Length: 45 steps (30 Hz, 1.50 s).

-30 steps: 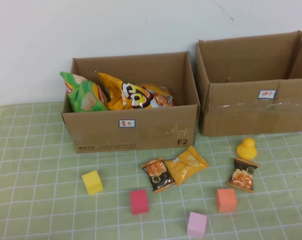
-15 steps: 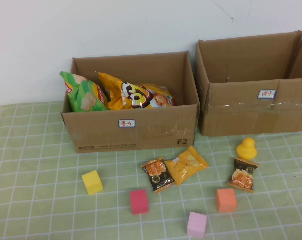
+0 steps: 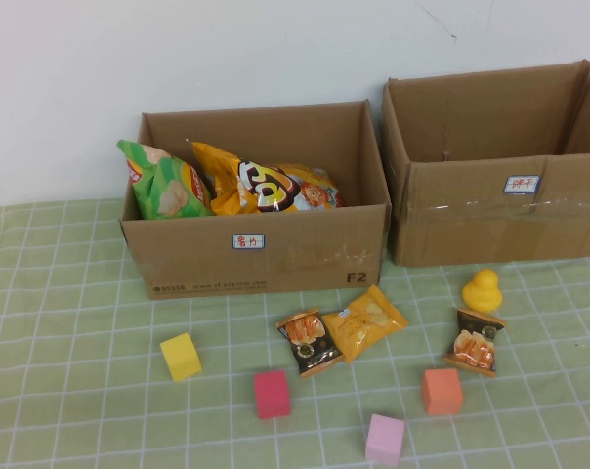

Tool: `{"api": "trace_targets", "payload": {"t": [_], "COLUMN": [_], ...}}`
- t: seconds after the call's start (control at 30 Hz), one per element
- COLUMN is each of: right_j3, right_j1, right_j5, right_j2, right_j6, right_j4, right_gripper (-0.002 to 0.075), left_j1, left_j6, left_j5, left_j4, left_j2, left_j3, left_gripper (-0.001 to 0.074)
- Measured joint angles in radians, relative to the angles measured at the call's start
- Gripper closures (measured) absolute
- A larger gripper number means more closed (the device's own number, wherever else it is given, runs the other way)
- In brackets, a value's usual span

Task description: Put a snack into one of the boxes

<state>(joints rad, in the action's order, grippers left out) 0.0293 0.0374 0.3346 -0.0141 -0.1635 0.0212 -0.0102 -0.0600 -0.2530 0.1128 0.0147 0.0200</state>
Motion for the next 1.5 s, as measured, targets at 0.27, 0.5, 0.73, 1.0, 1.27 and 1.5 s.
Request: {"api": "trace_targets", "payload": {"t": [0.27,0.5,0.73,1.0,1.27,1.5], "right_j3": [0.000,-0.025,-0.264,-0.562,-0.605,-0.605], "right_j1": [0.000,0.000,0.000,0.000,0.000,0.000], "right_j5": [0.475,0.477,0.177,-0.518,-0.908,-0.943], "right_j2": [-0.002,-0.002,0.015,0.214,0.483,0.660], "right_j6": [0.120,0.117,0.037,0.027,0.027,0.021], "right_j4": [0.103,0.191,0.147,0.007,0.109,0.130], "right_gripper": [0.0728,0.0728,0.0728,0.0728,0.0728,0.0728], "left_j1": [0.000,0.000,0.000,0.000,0.000,0.000], "left_j6": [0.018,0.046,0.072,0.109,0.153,0.155], "left_j5": [-0.342,-0.534,-0.226,0.377,0.731,0.768], "left_j4": [0.000,-0.002,-0.082,-0.098,-0.050,-0.065], "left_j2": [0.000,0.000,0.000,-0.047,-0.088,-0.088], "left_j3": [0.000,0.000,-0.114,-0.385,-0.413,-0.411], "left_gripper": [0.0736,0.0736,0.0736,0.0736,0.0736,0.0736]}}
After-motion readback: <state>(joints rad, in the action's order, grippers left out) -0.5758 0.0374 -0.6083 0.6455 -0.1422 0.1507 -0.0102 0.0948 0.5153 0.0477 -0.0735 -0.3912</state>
